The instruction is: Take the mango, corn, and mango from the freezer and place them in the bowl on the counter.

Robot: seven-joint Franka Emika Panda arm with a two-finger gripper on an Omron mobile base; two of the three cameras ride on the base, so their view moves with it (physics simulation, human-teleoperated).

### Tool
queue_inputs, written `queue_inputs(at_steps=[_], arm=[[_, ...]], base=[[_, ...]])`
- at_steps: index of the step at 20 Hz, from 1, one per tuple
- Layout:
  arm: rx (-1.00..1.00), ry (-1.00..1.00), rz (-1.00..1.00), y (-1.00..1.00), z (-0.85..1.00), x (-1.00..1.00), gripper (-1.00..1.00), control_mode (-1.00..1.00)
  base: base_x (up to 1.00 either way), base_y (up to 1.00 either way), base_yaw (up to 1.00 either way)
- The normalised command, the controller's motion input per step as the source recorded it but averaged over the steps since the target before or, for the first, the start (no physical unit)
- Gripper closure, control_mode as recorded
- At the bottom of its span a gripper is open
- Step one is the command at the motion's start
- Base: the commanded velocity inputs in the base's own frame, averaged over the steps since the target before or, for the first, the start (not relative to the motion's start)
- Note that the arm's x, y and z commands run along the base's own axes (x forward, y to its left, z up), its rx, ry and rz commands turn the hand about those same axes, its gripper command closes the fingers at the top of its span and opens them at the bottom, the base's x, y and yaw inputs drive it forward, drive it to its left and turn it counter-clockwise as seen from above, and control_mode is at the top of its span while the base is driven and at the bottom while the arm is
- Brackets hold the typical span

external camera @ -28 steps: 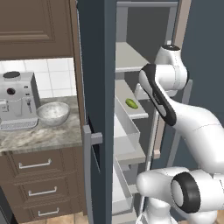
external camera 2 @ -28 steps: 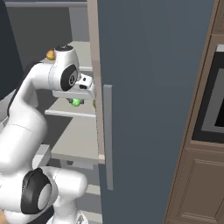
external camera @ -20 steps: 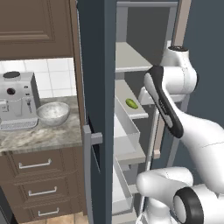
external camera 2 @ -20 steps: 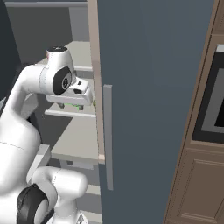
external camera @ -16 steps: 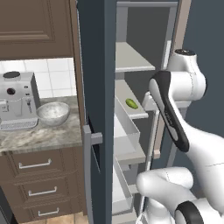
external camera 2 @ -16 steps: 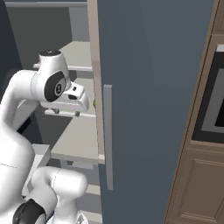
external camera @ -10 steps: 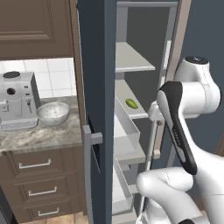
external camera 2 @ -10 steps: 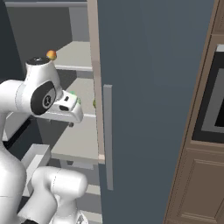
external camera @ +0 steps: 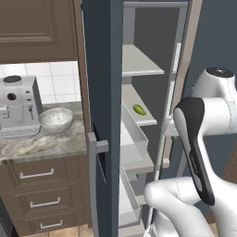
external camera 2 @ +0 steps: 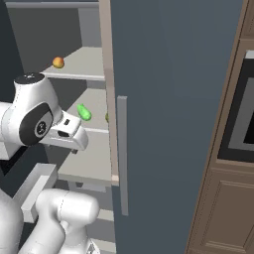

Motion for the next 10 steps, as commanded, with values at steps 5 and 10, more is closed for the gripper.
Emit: queue_inputs(at_steps=[5, 10], arm=[[0.00, 0.00, 0.00, 0.00, 0.02, 0.00, -1.00, 1.00], [0.00, 0.00, 0.00, 0.00, 0.00, 0.00, -1.00, 1.00]], base=[[0.07, 0.00, 0.00], [0.48, 0.00, 0.00]])
